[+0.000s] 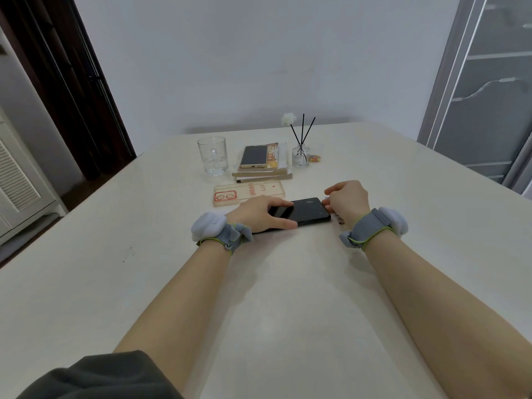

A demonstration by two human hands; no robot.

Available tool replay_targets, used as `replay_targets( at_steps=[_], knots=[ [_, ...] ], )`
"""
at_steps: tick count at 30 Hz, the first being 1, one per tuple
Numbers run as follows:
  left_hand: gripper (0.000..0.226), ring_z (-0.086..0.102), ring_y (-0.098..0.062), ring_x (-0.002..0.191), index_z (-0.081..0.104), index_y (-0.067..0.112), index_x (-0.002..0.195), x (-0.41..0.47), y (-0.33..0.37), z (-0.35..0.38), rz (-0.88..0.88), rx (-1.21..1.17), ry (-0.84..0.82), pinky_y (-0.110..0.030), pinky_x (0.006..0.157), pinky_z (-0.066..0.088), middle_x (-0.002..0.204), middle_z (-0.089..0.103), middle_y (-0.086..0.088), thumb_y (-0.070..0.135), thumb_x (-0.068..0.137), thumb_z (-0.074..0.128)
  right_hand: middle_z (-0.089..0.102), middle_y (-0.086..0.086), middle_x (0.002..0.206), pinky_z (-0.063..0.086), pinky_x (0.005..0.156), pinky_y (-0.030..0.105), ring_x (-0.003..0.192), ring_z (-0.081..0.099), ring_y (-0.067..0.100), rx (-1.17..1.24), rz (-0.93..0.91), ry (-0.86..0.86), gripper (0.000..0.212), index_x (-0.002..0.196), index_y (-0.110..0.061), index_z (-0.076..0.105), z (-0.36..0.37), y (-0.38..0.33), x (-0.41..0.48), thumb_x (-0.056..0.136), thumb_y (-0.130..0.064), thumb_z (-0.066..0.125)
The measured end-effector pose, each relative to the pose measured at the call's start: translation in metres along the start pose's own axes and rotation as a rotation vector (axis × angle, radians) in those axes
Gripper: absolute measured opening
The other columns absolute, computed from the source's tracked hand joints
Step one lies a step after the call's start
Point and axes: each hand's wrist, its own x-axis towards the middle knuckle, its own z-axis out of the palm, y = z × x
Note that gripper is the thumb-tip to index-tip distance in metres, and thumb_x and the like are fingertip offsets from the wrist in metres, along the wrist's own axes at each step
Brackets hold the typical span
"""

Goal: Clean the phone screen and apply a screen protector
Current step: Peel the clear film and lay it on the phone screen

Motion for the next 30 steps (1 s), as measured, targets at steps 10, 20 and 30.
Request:
replay_targets(
  at_steps=[10,20,30],
  knots=[
    [0.06,0.036,-0.016,0.134,0.05,0.035,0.134,0.005,-0.005,0.006,0.056,0.061,0.01,-0.023,0.101,0.025,0.145,0.044,0.006,0.047,0.078,0.069,0.071,0.023,0.097,0.054,0.08,0.045,0.095,0.066,0.04,-0.031,-0.015,0.009,0.029,0.092,0.003,0.07,0.001,0.0,-0.004,0.083,0.002,0.042],
    [0.061,0.033,-0.018,0.136,0.048,0.034,0.136,0.008,-0.006,0.006,0.075,0.089,-0.009,-0.029,0.108,0.025,0.148,0.04,0.004,0.046,0.08,0.067,0.072,0.02,0.096,0.055,0.088,0.044,0.096,0.067,0.037,0.037,0.027,-0.001,0.026,0.081,-0.006,0.067,-0.001,-0.002,-0.005,0.083,0.003,0.043],
    [0.062,0.04,-0.02,0.128,0.047,0.035,0.136,0.011,-0.009,0.007,0.082,0.088,-0.003,-0.025,0.098,0.029,0.139,0.047,-0.001,0.05,0.079,0.067,0.072,0.021,0.095,0.055,0.085,0.046,0.095,0.067,0.037,0.008,0.009,0.017,0.026,0.078,-0.007,0.065,-0.001,-0.003,-0.007,0.083,0.003,0.041]
  ],
)
